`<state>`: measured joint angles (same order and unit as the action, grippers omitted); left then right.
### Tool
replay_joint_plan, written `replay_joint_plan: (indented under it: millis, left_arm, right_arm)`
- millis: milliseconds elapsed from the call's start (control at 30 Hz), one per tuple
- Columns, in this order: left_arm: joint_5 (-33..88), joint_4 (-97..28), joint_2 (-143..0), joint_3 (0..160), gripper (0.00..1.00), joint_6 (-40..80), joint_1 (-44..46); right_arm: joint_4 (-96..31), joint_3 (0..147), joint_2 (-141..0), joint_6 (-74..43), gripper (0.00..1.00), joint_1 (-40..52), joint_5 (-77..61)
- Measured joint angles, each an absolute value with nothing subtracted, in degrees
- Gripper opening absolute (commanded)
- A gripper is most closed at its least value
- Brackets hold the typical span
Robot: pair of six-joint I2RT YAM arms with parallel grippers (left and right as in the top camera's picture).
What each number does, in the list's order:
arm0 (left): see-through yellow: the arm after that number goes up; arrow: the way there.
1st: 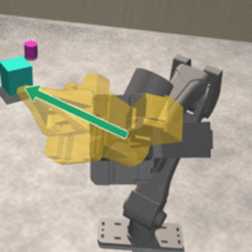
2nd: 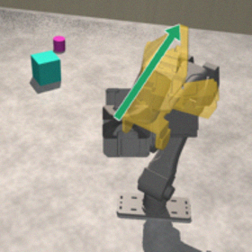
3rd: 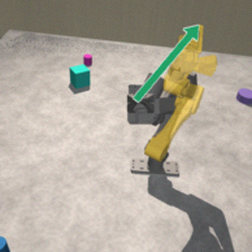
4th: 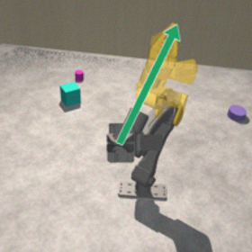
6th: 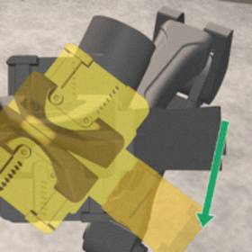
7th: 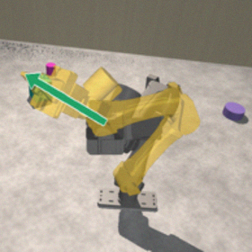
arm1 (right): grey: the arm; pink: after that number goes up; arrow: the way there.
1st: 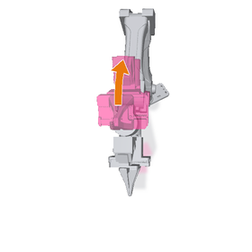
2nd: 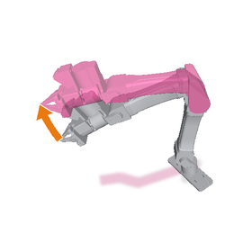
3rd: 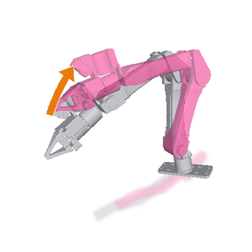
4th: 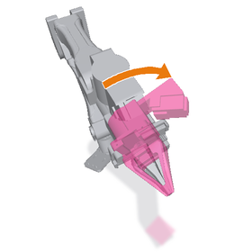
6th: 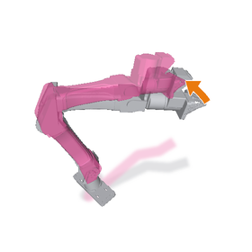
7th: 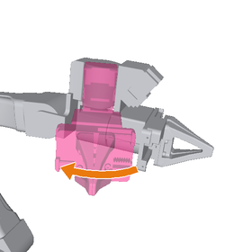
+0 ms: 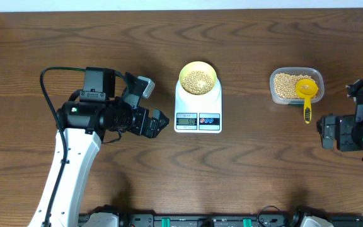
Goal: Scoop item into bowl and weigh 50g on scale
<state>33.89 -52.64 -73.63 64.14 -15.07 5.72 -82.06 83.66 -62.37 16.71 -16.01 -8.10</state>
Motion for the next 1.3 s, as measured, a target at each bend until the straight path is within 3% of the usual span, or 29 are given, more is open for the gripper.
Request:
replay_joint_plan:
  millis: [167,367,767,1300]
  left_arm:
    - [33.89,-52.64,-73.63,64.14,0.98,-15.07,5.72]
    - [33.89,-52.64,-73.63,64.14,0.98,-15.07,5.72]
    - [33.71,-52.66,-73.63,64.12,0.98,-15.07,5.72]
    - [33.69,-52.64,-73.63,64.12,0.98,-15.07,5.72]
  right_arm:
    - [-82.17,83.37,-60.14,16.69,0.99,-15.42,-7.35]
    - [-71.33,78.41,-47.64,16.49,0.99,-9.08,-7.03]
    - [-43.62,50.48,-29.56,16.49,0.99,-4.67,-7.03]
    - [-24.10,27.59,-16.29,16.47,0.99,-4.27,-9.65]
